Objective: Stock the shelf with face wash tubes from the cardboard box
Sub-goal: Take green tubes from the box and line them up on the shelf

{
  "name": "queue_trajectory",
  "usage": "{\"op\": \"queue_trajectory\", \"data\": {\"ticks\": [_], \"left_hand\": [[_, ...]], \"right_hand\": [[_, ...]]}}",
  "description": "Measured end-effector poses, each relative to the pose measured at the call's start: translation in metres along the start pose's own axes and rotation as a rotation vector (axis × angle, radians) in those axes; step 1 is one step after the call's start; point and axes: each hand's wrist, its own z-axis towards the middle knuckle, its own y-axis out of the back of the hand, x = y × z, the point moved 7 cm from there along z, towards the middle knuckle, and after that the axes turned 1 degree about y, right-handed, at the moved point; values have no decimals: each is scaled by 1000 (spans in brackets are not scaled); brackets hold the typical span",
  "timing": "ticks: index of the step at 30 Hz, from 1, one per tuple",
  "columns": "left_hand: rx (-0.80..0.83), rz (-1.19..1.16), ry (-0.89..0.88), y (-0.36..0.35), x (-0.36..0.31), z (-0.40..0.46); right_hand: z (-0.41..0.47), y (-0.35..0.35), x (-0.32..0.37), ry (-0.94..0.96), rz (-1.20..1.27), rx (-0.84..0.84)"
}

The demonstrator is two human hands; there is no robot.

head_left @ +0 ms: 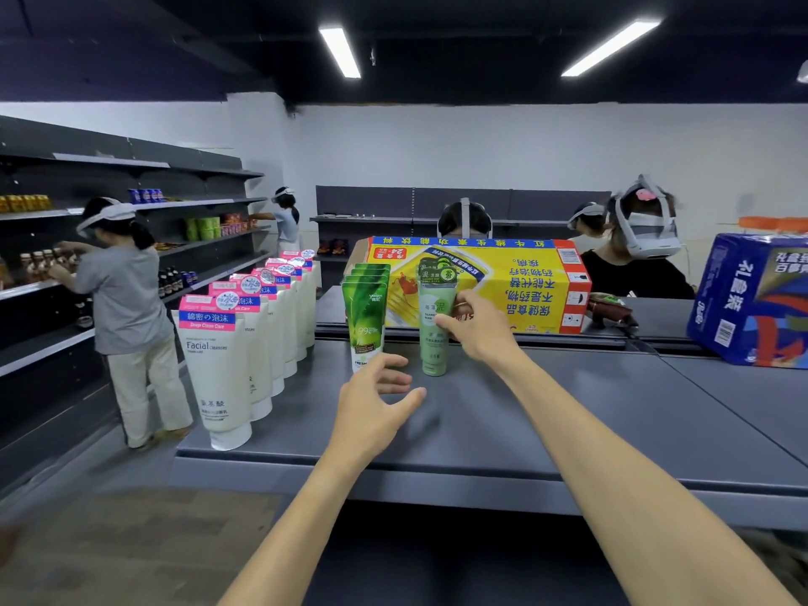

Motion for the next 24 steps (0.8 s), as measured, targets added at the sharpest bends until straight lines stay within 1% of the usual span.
{"op": "queue_trajectory", "data": {"ticks": [5,10,12,14,16,18,20,24], "left_hand": [[-9,-14,-3,1,-2,0],[9,-1,-22,2,-8,-4],[-23,-12,-47,4,-15,-8],[-89,-33,-109,9,-27,-17],[-127,-72,-152,12,-37,-35],[-120,-113,-198,12,-42,-58],[-95,-96,-248,12,-45,-75],[-59,-42,-259,20,-49,-88]], "right_hand": [[-4,-1,-5,-58,14,15],[-27,11,-1,-84,73,5],[-40,19,4,-70,60,3],[-57,27,11,-60,55,15],[-77,33,13,-51,94,8],[-100,39,14,-33,133,-18],[-120,39,15,-26,138,-24],[-143,39,23,-31,109,-16]]}}
